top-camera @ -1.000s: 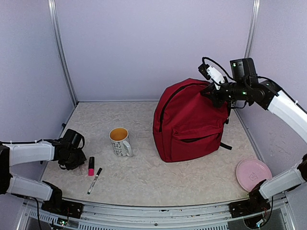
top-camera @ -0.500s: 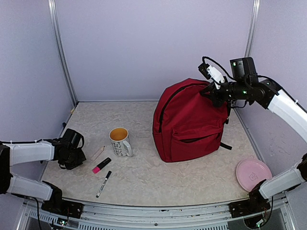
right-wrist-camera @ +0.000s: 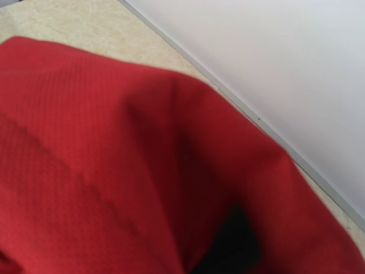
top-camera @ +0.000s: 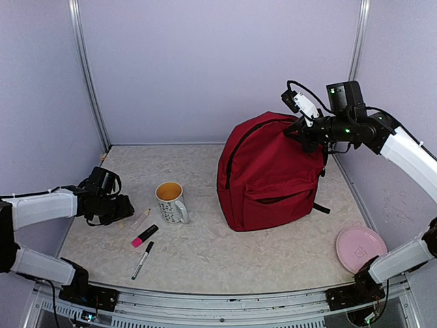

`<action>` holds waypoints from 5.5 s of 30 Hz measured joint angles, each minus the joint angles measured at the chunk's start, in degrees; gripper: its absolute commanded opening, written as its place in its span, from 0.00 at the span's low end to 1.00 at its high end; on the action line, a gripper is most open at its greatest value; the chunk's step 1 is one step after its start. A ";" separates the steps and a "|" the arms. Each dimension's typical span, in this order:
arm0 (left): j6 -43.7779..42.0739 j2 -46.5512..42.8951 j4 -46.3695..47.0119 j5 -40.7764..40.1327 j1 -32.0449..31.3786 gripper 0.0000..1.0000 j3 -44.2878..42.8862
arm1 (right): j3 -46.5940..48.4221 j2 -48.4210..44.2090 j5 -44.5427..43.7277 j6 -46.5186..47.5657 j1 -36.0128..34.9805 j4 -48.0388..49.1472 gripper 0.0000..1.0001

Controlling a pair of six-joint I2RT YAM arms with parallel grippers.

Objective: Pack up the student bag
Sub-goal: Pick up the pen at the center of the board, then place the pen in the lower front pocket of the bag, then pick up the pen at the center of the board.

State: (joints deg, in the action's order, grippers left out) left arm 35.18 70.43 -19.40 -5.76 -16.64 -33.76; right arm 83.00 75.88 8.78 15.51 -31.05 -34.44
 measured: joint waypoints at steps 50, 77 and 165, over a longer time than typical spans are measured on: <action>-10.99 6.88 -8.94 -8.81 -12.28 0.09 -17.99 | 0.00 0.09 1.44 -1.55 0.00 0.02 0.00; -52.00 46.31 11.02 -5.60 -52.50 0.07 -66.97 | 0.00 0.11 1.75 -4.59 0.00 0.00 0.00; 0.98 11.43 -17.90 -6.91 -21.51 0.72 -9.22 | -0.17 -0.87 4.00 -5.09 0.22 -2.05 0.08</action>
State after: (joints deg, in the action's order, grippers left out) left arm 36.16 81.87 -37.30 -12.67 -38.15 -42.98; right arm 82.83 75.00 12.78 10.41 -30.83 -36.49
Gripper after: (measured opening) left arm 0.713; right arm 0.079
